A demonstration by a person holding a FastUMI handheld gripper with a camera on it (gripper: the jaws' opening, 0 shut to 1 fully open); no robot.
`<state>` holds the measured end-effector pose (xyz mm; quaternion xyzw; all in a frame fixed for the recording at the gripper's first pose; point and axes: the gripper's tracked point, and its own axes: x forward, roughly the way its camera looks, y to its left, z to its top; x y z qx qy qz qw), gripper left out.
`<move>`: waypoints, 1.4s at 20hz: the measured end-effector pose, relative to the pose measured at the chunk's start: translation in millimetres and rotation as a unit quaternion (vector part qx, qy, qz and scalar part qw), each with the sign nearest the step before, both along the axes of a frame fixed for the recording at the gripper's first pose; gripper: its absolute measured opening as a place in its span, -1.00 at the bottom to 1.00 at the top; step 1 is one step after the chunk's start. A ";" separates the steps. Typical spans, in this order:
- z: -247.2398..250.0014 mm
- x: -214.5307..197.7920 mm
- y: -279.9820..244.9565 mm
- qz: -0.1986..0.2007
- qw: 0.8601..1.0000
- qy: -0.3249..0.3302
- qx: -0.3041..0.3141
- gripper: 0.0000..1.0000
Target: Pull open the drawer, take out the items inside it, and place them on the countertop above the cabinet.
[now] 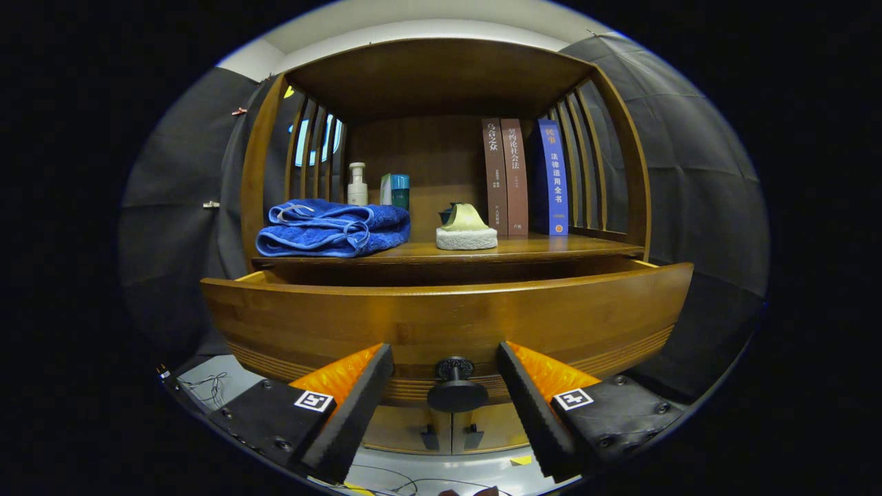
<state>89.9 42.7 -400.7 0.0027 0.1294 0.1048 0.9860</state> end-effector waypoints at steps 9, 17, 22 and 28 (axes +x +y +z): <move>-6.0 39.8 8.9 0.002 1.000 -0.001 -0.012 1.00; -9.8 64.3 13.8 0.000 1.000 0.003 -0.019 0.99; -11.1 65.1 15.0 -0.003 1.000 -0.001 -0.024 0.99; 31.9 42.7 11.3 -0.002 1.000 -0.013 -0.025 0.98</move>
